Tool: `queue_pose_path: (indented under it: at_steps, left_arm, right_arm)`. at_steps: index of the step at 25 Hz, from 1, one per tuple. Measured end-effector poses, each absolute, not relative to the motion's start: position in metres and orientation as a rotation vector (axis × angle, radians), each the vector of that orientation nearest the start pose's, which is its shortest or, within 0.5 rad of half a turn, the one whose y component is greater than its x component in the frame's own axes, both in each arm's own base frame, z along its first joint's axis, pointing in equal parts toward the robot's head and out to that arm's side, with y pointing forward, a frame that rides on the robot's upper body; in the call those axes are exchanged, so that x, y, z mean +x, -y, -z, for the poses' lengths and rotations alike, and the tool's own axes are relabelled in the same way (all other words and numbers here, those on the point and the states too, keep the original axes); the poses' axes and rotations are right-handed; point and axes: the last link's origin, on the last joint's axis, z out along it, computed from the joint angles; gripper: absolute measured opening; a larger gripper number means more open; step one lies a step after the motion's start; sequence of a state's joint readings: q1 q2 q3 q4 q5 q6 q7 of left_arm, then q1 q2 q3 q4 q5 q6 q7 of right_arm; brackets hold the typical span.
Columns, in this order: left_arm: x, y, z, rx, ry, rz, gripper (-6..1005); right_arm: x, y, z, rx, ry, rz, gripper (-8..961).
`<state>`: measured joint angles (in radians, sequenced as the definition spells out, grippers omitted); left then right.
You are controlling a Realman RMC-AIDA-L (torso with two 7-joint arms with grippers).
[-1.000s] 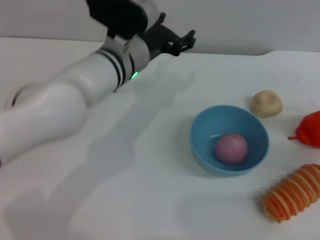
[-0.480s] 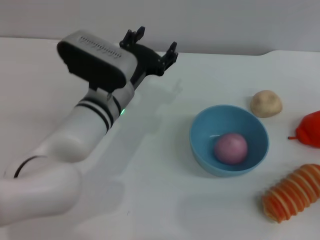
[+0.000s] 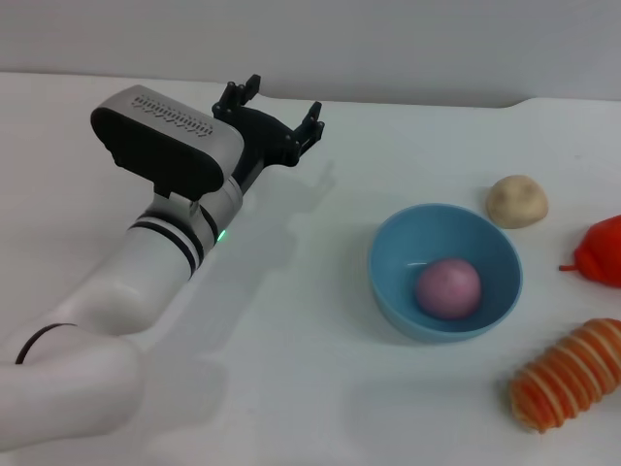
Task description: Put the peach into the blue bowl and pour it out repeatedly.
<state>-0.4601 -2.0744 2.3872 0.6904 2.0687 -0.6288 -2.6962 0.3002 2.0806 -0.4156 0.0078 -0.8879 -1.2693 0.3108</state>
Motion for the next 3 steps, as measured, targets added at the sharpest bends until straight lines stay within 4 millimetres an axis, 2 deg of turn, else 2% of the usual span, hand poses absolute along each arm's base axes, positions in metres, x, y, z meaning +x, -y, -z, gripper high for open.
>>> queue_pose_path:
  at_steps: [3]
  left_arm:
    - [-0.2271,-0.3548,0.1024,-1.935,0.474,0.490,815]
  right_arm:
    - [0.4000,-0.2645,-0.0209,-1.354,-0.721,-0.636,601]
